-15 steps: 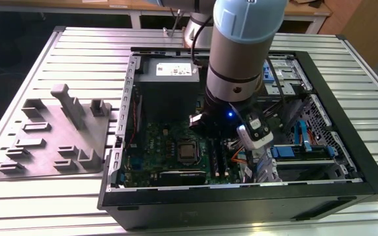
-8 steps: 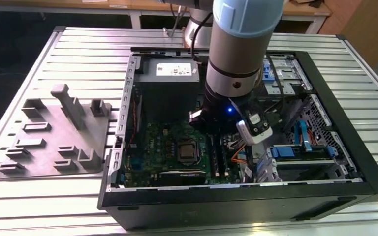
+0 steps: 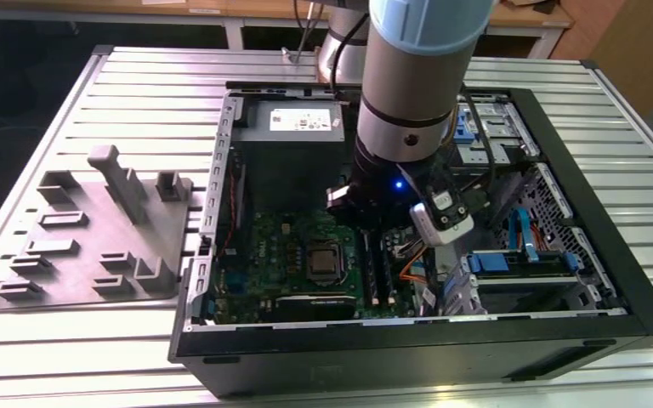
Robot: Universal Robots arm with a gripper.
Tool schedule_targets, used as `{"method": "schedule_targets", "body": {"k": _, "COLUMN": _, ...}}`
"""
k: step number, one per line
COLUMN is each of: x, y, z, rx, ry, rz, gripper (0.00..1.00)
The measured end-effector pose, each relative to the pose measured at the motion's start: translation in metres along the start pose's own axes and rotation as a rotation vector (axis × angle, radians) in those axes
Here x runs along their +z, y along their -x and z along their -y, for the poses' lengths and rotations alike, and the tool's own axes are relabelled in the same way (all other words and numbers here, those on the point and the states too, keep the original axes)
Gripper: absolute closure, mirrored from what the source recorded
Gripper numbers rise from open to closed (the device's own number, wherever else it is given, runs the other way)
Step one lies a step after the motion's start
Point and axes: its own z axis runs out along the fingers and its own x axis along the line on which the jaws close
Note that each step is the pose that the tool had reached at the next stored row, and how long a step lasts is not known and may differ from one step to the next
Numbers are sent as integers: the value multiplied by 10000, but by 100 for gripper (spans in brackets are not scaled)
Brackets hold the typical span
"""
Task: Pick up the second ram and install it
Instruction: 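Press down the second ram until it locks into place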
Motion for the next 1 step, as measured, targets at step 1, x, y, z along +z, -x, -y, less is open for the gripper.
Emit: {"method": "schedule_targets", "body": {"k": 1, "x": 0, "y": 0, "z": 0, "rx": 0, "ry": 0, "rz": 0, "gripper": 90}}
